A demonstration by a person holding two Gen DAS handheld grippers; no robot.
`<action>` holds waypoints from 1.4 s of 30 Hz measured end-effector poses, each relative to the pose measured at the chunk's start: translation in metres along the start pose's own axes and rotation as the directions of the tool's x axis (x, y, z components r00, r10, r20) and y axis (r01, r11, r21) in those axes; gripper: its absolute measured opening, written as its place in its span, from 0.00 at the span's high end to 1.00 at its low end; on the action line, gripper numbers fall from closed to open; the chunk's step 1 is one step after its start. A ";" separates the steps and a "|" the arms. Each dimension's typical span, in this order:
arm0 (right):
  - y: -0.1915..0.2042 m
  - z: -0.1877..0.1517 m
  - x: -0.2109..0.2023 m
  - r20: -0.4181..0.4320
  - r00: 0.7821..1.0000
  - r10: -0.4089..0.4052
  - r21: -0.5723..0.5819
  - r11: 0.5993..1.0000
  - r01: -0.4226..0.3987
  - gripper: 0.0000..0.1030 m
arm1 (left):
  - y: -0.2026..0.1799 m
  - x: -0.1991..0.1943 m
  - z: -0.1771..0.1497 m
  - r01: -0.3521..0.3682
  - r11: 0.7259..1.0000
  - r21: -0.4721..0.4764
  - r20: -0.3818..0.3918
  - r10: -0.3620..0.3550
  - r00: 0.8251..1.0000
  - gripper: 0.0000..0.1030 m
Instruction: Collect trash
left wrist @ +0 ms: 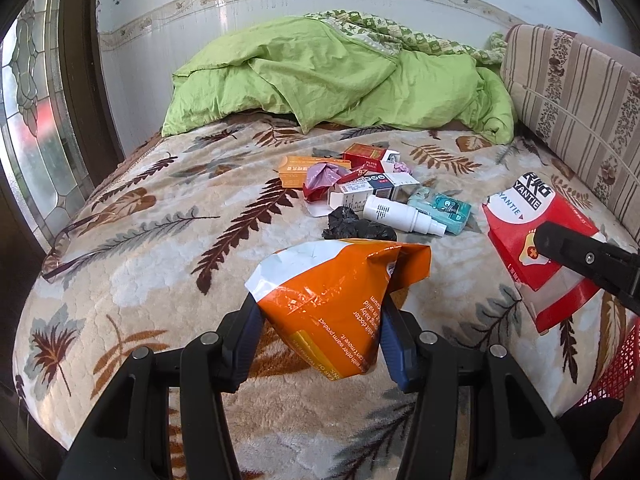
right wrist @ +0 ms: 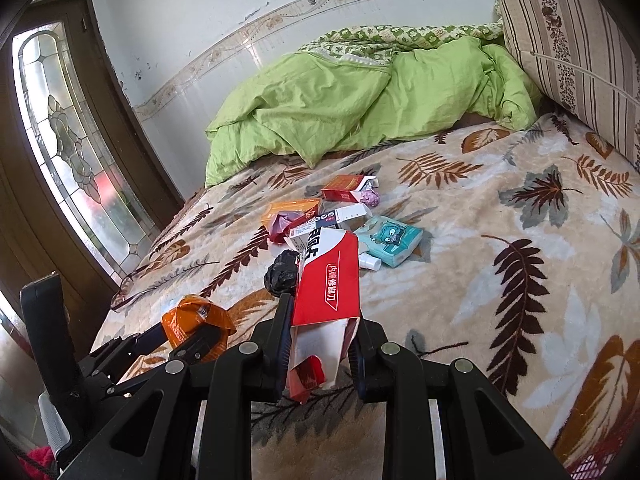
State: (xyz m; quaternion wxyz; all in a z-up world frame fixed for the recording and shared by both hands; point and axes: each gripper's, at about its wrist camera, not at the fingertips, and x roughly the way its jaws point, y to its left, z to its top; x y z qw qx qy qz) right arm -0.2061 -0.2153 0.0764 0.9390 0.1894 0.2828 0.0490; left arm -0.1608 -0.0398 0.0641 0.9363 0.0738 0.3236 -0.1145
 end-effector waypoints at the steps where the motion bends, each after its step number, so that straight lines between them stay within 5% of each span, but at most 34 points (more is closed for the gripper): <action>1: -0.001 0.001 -0.001 0.002 1.000 0.002 0.002 1.000 -0.002 0.75 | 0.000 -0.001 0.001 -0.003 1.000 0.002 0.003 0.003 1.000 0.49; 42: 0.003 0.011 -0.034 0.065 0.996 0.065 0.019 0.998 -0.066 0.75 | 0.010 -0.013 0.016 -0.133 0.991 -0.014 0.008 0.133 0.991 0.49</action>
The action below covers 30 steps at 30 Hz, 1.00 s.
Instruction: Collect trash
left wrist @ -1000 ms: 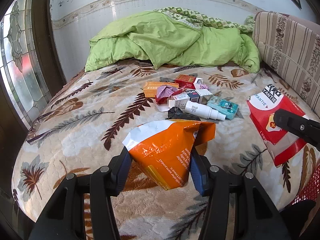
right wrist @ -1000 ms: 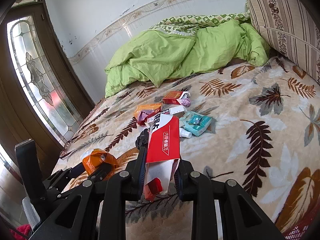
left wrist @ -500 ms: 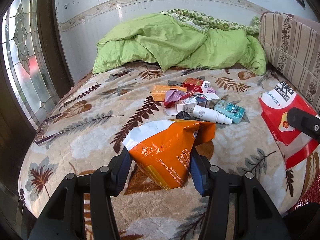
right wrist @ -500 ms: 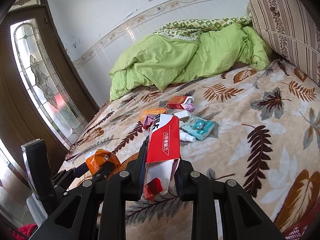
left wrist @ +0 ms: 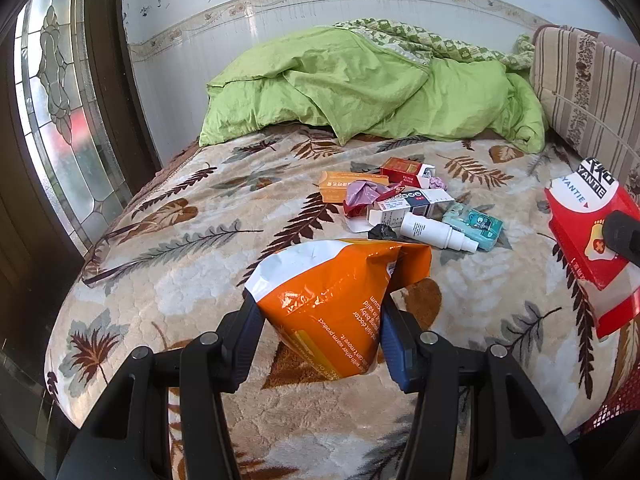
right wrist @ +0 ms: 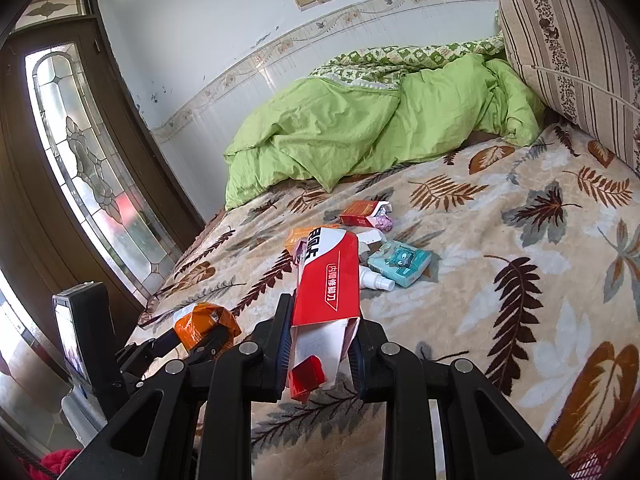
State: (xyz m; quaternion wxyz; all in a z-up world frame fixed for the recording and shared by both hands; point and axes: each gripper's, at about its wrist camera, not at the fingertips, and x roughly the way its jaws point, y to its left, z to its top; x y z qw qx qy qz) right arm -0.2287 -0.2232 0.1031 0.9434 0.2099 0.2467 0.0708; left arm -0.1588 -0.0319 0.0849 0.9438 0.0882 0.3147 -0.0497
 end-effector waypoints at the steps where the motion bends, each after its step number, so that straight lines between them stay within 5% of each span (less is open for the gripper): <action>1: 0.000 0.001 -0.001 0.001 1.000 0.000 0.001 1.000 0.000 0.75 | 0.000 0.000 0.000 -0.001 1.000 -0.001 -0.002 0.001 1.000 0.49; 30: -0.001 0.003 -0.008 0.011 1.000 -0.005 0.007 1.000 0.005 0.75 | -0.002 0.006 -0.004 0.025 0.999 -0.021 -0.058 -0.026 0.998 0.49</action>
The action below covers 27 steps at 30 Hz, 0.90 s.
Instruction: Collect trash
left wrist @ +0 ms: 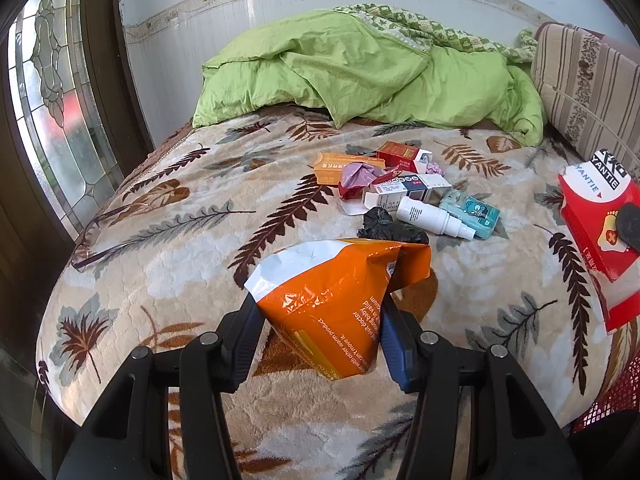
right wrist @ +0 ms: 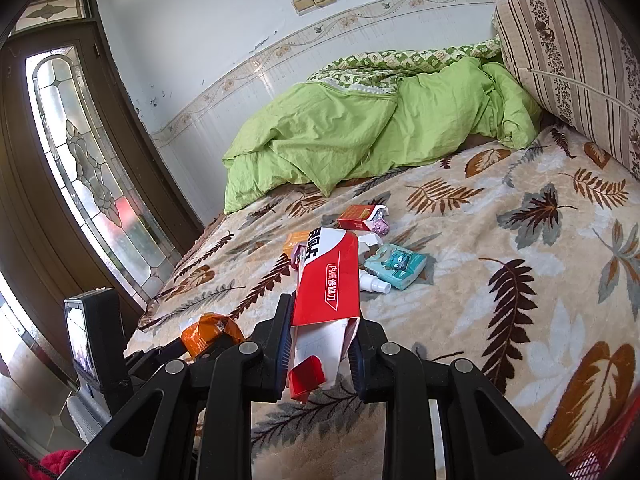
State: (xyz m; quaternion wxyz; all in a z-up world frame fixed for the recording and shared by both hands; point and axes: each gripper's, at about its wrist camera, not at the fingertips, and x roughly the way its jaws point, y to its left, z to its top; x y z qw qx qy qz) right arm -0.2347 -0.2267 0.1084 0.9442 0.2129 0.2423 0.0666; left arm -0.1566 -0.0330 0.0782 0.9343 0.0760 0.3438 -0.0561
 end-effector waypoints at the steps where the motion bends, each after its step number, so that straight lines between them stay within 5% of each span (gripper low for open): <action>1: 0.000 0.000 0.000 0.000 1.000 0.000 0.000 1.000 0.000 0.75 | 0.000 0.000 0.000 0.000 1.000 0.001 0.000 0.000 1.000 0.49; 27: -0.001 0.001 -0.002 0.001 1.000 0.000 0.001 1.000 0.000 0.75 | 0.000 0.003 0.000 0.004 1.000 -0.003 -0.013 -0.004 1.000 0.49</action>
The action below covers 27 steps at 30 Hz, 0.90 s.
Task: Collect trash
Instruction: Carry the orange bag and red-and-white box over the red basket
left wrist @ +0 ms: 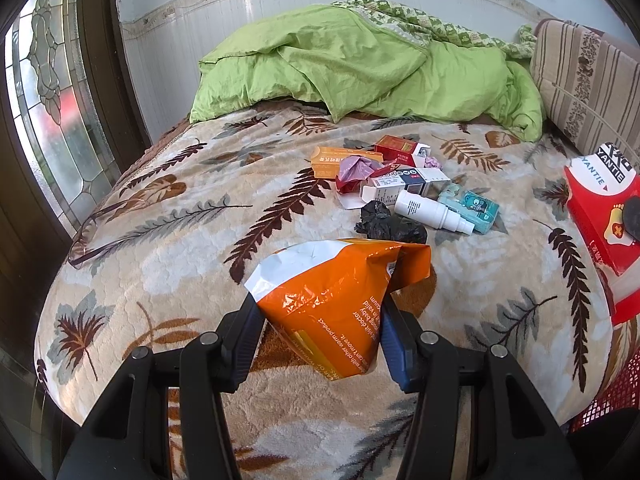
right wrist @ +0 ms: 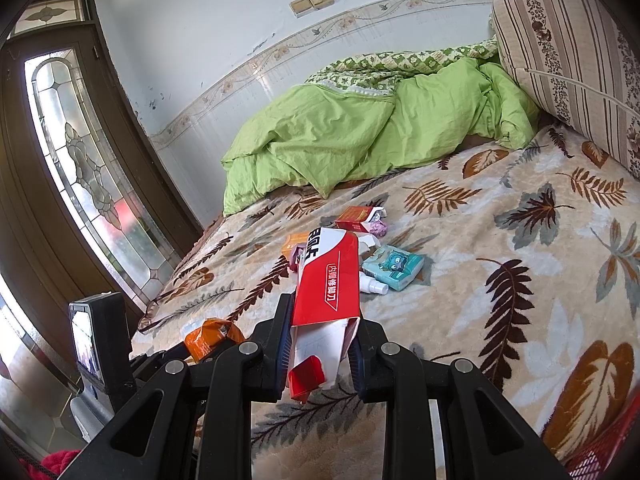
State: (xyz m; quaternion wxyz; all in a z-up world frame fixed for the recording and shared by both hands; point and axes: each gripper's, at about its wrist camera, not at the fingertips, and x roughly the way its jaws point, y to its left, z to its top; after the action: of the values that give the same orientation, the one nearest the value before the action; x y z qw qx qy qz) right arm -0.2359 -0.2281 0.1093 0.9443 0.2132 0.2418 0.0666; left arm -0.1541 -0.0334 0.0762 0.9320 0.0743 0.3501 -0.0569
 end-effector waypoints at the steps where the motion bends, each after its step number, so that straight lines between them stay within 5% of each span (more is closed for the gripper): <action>1: 0.000 0.000 0.000 0.000 1.000 0.000 0.000 1.000 0.000 0.75 | 0.000 0.000 0.000 0.000 1.000 0.000 0.000 0.000 1.000 0.49; 11: -0.003 0.002 -0.003 0.005 1.000 -0.002 0.011 1.000 0.002 0.75 | -0.003 0.001 -0.005 0.026 1.000 -0.003 -0.006 -0.026 1.000 0.49; 18: -0.033 0.004 -0.044 0.021 0.999 -0.031 0.105 0.994 0.029 0.75 | -0.029 -0.016 -0.005 0.173 0.981 0.083 -0.002 -0.174 0.985 0.49; 25: -0.090 -0.003 -0.129 0.084 0.977 -0.196 0.196 0.965 0.176 0.75 | -0.100 -0.065 0.002 0.389 0.889 0.240 -0.008 -0.399 0.917 0.49; 27: -0.107 -0.009 -0.154 0.088 0.962 -0.260 0.226 0.945 0.235 0.75 | -0.134 -0.082 0.001 0.483 0.828 0.283 -0.052 -0.490 0.870 0.49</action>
State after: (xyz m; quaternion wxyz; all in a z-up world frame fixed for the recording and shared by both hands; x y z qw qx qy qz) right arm -0.3722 -0.3562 0.1216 0.9293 0.2847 0.2168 -0.0914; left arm -0.2364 -0.1606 0.1180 0.8699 0.1164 0.3346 -0.3433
